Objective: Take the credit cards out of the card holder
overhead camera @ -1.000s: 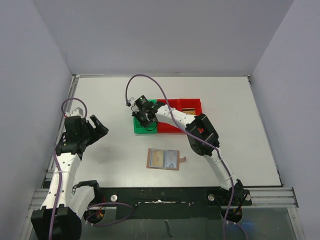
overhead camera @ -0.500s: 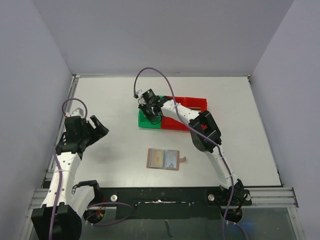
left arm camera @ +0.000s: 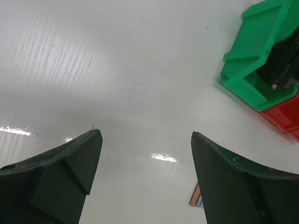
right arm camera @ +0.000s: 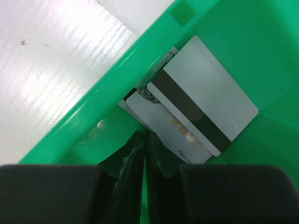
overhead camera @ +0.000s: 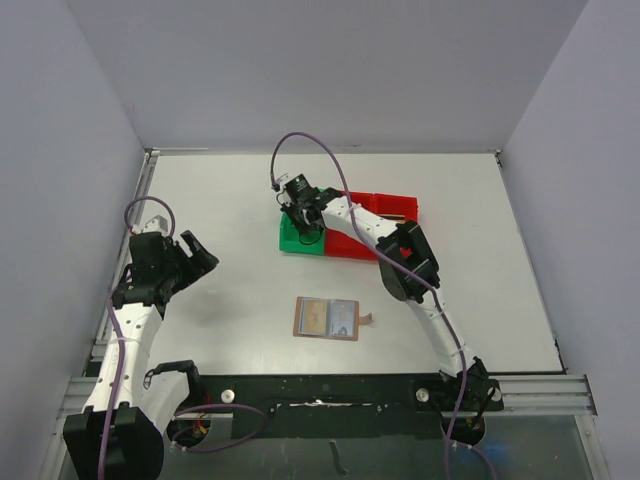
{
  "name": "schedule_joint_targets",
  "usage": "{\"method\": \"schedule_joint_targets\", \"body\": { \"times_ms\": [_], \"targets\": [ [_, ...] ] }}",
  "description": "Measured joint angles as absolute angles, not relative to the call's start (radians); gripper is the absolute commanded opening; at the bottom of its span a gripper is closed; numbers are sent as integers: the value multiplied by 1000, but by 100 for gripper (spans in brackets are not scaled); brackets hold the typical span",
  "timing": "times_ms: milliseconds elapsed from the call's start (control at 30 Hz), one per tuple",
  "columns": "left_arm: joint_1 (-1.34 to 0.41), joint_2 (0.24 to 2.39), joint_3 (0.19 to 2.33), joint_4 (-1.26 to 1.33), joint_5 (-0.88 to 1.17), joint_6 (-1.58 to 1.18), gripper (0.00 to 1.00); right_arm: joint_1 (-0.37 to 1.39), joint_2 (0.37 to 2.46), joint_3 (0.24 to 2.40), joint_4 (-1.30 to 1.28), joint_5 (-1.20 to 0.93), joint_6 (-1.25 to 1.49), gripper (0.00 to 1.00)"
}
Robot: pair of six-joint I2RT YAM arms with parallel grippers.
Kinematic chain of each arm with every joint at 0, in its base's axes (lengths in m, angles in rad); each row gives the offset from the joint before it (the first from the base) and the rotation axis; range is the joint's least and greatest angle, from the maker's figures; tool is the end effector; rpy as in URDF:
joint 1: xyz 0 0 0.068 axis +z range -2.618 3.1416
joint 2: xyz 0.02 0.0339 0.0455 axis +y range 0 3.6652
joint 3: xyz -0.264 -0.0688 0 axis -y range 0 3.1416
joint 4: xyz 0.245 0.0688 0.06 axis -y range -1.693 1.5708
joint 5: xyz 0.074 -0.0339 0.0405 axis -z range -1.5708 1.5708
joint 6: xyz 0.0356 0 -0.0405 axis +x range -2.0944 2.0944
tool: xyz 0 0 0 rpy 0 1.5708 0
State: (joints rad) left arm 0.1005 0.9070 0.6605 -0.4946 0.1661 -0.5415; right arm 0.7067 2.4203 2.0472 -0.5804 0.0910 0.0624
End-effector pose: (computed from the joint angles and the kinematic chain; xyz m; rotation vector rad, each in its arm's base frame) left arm 0.1897 0.0132 0.2462 -0.6552 2.2418 -0.4144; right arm 0.4064 0.3427 0.1651 -0.7660 2.4110 0.1958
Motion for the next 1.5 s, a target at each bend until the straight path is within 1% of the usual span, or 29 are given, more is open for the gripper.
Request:
{"method": "schedule_joint_targets", "body": {
  "times_ms": [400,633,867,933,1000,1067,1133,1233,1500],
  "targets": [
    [101,908,661,-491,170,-542,76,706,2424,2048,-584,222,63,13],
    [101,908,661,-488,173,-541,76,706,2433,2056,-574,298,87,19],
    [101,908,661,-488,173,-541,76,706,2433,2052,-575,379,122,27],
    [101,908,661,-488,173,-541,76,706,2433,2049,-575,404,134,27],
    [101,909,661,-488,173,-542,76,703,2433,2047,-574,415,141,22],
    [101,910,661,-488,173,-541,76,696,2433,2046,-572,390,145,20],
    [101,911,661,-488,173,-541,76,688,2428,2033,-553,356,144,22],
    [101,912,661,-488,173,-541,76,684,2375,1938,-487,276,139,23],
    [101,913,661,-488,173,-541,76,705,2249,1736,-427,144,136,22]
  ]
}}
